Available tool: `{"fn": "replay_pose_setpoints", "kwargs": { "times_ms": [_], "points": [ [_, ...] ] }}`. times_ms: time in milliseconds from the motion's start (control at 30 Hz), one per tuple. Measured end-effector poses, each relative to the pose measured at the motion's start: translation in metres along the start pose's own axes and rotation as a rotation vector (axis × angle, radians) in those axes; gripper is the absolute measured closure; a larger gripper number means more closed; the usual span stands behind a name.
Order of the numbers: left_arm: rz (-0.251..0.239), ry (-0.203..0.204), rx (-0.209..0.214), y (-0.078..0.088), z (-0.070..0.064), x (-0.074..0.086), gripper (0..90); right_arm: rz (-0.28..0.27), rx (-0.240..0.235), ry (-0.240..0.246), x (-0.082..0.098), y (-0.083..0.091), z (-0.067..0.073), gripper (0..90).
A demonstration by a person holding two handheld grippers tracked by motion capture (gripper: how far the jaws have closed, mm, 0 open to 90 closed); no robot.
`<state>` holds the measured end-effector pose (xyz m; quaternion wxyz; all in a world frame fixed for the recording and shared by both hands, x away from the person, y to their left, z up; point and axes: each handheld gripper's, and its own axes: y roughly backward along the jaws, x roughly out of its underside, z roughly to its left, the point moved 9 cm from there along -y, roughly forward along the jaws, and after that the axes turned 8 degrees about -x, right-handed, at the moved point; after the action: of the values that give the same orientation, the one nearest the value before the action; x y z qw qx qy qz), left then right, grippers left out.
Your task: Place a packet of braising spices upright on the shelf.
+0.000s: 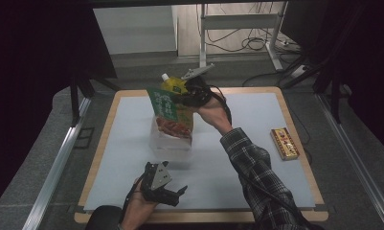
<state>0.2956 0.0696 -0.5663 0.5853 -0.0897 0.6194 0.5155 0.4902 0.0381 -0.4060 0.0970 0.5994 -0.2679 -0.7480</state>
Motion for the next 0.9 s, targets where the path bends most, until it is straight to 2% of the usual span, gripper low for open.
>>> {"fn": "replay_pose_setpoints", "kwargs": {
  "times_ms": [67, 133, 267, 367, 533, 700, 767, 900],
  "points": [
    [0.0, 0.001, 0.0, 0.0, 0.0, 0.0, 0.0, -0.014, -0.009, -0.006, 0.0, -0.002, -0.001, 89.0],
    [0.001, 0.001, 0.0, 0.0, 0.0, 0.0, 0.0, -0.008, -0.004, 0.005, 0.001, -0.004, -0.001, 88.9],
    [0.004, -0.003, 0.002, -0.001, -0.001, 0.0, 0.0, -0.017, 0.001, -0.005, 0.001, -0.005, -0.002, 88.9],
    [0.004, 0.001, 0.005, -0.002, -0.002, 0.001, 0.0, -0.025, -0.017, -0.011, 0.001, -0.005, -0.001, 88.8],
    [0.004, -0.006, 0.0, -0.001, -0.001, 0.001, 0.0, -0.007, 0.005, -0.019, 0.002, -0.004, -0.006, 85.7],
    [0.005, -0.009, 0.002, -0.001, -0.001, 0.001, 0.0, 0.042, 0.062, 0.018, 0.008, -0.003, -0.01, 70.2],
    [0.005, -0.009, 0.001, -0.001, -0.002, 0.0, 0.0, 0.044, 0.071, 0.025, 0.009, -0.001, -0.011, 64.8],
    [0.005, -0.01, 0.001, -0.001, -0.002, 0.0, 0.0, 0.041, 0.089, 0.032, 0.01, 0.005, -0.012, 48.0]
  ]
}}
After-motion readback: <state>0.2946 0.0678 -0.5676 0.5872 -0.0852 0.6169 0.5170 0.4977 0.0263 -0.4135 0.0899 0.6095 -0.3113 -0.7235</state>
